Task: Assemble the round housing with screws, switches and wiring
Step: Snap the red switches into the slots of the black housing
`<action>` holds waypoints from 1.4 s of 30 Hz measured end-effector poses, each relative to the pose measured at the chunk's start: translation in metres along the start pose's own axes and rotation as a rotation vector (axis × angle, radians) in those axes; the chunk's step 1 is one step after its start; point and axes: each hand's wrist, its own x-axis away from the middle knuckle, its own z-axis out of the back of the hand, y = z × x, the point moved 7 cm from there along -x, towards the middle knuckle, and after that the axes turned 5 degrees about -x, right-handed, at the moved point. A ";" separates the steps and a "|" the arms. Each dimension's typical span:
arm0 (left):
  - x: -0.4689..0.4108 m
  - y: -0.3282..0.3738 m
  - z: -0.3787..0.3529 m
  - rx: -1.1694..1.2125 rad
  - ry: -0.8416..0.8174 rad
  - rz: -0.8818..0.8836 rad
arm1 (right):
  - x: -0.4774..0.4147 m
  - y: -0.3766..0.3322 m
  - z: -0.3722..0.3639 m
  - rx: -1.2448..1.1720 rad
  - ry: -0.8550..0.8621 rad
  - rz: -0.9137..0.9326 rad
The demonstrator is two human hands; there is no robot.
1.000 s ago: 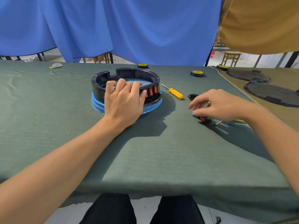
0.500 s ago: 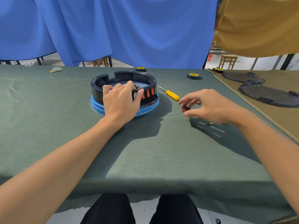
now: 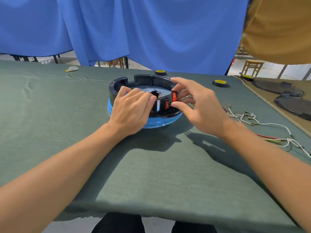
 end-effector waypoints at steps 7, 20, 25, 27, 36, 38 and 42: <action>-0.001 -0.003 0.000 0.098 0.027 0.101 | 0.006 0.008 -0.005 -0.023 0.112 0.129; 0.000 -0.002 -0.001 0.128 -0.033 0.139 | 0.015 -0.014 -0.028 0.259 0.041 0.427; 0.000 -0.002 -0.001 0.154 -0.052 0.142 | 0.017 -0.013 -0.036 0.263 -0.016 0.411; 0.000 -0.003 -0.001 0.163 -0.059 0.146 | 0.018 -0.012 -0.035 0.277 0.008 0.393; 0.000 -0.001 0.002 0.187 -0.049 0.140 | 0.017 -0.018 -0.032 0.327 0.104 0.351; 0.000 -0.001 0.002 0.186 -0.056 0.142 | 0.016 -0.019 -0.032 0.360 0.089 0.355; -0.001 0.000 0.002 0.200 -0.072 0.157 | 0.015 -0.018 -0.032 0.316 0.067 0.319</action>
